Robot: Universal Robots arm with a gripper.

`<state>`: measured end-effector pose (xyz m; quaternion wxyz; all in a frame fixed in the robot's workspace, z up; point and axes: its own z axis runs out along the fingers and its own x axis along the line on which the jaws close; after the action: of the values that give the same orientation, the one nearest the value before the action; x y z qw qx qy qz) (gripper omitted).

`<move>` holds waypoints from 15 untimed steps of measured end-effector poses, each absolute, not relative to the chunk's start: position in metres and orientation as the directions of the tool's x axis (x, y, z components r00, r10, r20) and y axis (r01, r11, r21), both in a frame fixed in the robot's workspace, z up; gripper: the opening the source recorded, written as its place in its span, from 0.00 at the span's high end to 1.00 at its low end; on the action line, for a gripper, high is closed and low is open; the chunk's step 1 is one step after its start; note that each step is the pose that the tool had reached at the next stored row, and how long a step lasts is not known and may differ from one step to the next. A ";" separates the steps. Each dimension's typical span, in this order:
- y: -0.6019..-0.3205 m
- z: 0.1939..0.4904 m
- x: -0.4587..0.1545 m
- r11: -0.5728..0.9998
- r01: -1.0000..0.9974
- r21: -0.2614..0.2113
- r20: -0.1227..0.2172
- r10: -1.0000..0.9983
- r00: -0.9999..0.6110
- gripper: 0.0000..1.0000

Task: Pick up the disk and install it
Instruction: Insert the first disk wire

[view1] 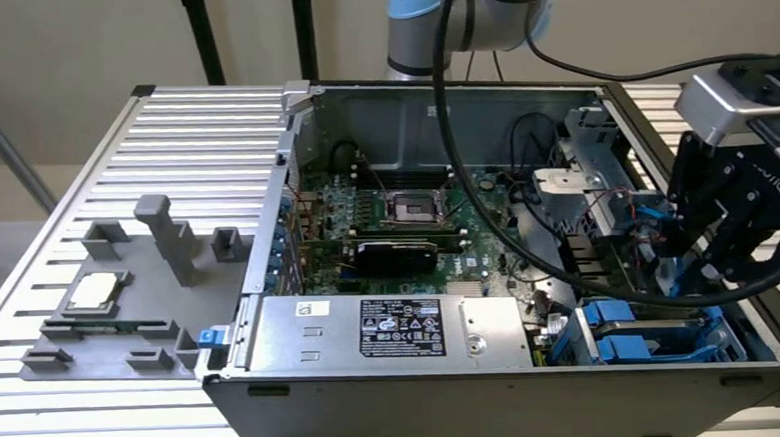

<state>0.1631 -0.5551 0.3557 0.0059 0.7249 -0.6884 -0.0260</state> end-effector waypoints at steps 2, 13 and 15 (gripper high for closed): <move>-0.555 0.356 0.160 -0.059 -0.997 0.044 -0.029 -0.998 0.058 0.61; -0.579 0.355 0.152 -0.066 -0.997 0.045 -0.033 -0.997 0.064 0.55; -0.586 0.355 0.153 -0.066 -0.997 0.044 -0.038 -0.997 0.064 0.55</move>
<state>0.1525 -0.5861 0.3555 0.0033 0.7295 -0.6834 -0.0289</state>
